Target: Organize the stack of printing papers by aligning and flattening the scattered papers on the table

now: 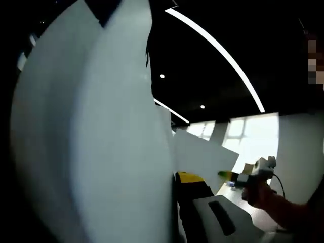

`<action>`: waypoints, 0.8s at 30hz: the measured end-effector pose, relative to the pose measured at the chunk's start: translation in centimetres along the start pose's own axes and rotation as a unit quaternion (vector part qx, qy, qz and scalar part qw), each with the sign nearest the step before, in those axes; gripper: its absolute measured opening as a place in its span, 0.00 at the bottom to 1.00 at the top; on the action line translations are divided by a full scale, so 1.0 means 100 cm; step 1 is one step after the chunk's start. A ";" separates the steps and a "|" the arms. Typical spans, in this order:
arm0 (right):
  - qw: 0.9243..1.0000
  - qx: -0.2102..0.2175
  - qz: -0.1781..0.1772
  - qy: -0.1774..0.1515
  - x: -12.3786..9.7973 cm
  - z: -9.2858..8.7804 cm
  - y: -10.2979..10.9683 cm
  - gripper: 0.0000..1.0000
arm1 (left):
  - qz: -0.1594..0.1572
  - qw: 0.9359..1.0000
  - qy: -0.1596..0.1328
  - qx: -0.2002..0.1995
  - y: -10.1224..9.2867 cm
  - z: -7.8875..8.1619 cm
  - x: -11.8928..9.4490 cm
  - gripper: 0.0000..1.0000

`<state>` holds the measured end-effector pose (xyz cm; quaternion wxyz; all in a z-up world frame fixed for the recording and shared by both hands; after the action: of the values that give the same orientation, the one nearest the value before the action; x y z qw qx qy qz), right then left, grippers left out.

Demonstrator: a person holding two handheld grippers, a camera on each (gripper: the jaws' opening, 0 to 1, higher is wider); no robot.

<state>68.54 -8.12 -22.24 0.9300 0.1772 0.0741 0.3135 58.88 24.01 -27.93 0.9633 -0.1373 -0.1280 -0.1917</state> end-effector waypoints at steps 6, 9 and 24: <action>1.000 0.000 0.006 -0.006 -0.002 0.003 0.003 0.00 | 0.000 1.000 0.000 0.000 0.000 0.000 0.000 0.08; 1.000 0.000 0.009 -0.008 -0.004 0.006 0.006 0.00 | 0.001 1.000 0.000 0.000 0.000 0.000 0.000 0.08; 0.999 -0.007 0.031 -0.023 -0.007 0.020 0.022 0.00 | 0.000 1.000 0.000 0.000 0.000 -0.001 0.000 0.08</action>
<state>67.27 -7.49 -19.53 0.9225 0.1797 0.0448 0.3387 58.89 23.96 -27.98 0.9632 -0.1376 -0.1276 -0.1922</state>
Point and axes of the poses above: the point that each gripper's makers call its tool centre point, and the gripper's own axes: x roughly forward along the fingers, y roughly to its left, z roughly out of its top, the point moved 10 cm from there along -x, roughly backward along the fingers, and after that the axes turned 14 degrees about x, right-handed, at the moved point
